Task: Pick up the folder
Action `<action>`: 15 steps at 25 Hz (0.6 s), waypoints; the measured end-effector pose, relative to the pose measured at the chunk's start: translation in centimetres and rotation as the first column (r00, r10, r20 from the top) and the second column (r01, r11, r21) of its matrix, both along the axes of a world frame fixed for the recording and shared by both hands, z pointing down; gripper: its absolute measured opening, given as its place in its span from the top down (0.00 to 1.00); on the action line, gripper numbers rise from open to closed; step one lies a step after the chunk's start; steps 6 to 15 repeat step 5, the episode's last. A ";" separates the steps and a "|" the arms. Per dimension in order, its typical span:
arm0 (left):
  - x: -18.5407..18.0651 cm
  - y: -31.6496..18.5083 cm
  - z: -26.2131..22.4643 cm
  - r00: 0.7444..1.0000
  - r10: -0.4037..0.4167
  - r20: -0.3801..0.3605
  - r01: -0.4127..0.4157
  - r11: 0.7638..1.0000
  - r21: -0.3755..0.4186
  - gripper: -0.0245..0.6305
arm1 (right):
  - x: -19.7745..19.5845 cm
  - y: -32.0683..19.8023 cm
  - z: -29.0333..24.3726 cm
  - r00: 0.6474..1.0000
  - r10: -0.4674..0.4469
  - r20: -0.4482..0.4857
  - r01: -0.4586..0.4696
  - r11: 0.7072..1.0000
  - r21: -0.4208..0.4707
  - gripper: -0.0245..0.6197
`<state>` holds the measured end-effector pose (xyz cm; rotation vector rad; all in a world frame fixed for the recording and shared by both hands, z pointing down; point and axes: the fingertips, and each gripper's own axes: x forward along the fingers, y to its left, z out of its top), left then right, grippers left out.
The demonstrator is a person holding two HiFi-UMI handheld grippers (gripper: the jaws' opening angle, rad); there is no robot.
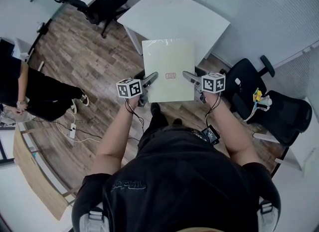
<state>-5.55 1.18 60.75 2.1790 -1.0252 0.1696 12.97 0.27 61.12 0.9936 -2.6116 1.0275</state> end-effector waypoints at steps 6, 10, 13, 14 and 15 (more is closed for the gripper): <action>-0.2 0.1 -0.4 1.000 0.005 0.009 -0.005 1.000 0.005 0.46 | -0.1 0.2 0.0 1.000 0.004 0.001 -0.004 1.000 -0.006 0.45; -0.2 0.1 -0.4 1.000 0.005 0.009 -0.005 1.000 0.005 0.46 | -0.1 0.2 0.0 1.000 0.004 0.001 -0.004 1.000 -0.006 0.45; -0.2 0.1 -0.4 1.000 0.005 0.009 -0.005 1.000 0.005 0.46 | -0.1 0.2 0.0 1.000 0.004 0.001 -0.004 1.000 -0.006 0.45; -0.2 0.1 -0.4 1.000 0.005 0.009 -0.005 1.000 0.005 0.46 | -0.1 0.2 0.0 1.000 0.004 0.001 -0.004 1.000 -0.006 0.45; -0.2 0.1 -0.4 1.000 0.005 0.009 -0.005 1.000 0.005 0.46 | -0.1 0.2 0.0 1.000 0.004 0.001 -0.004 1.000 -0.006 0.45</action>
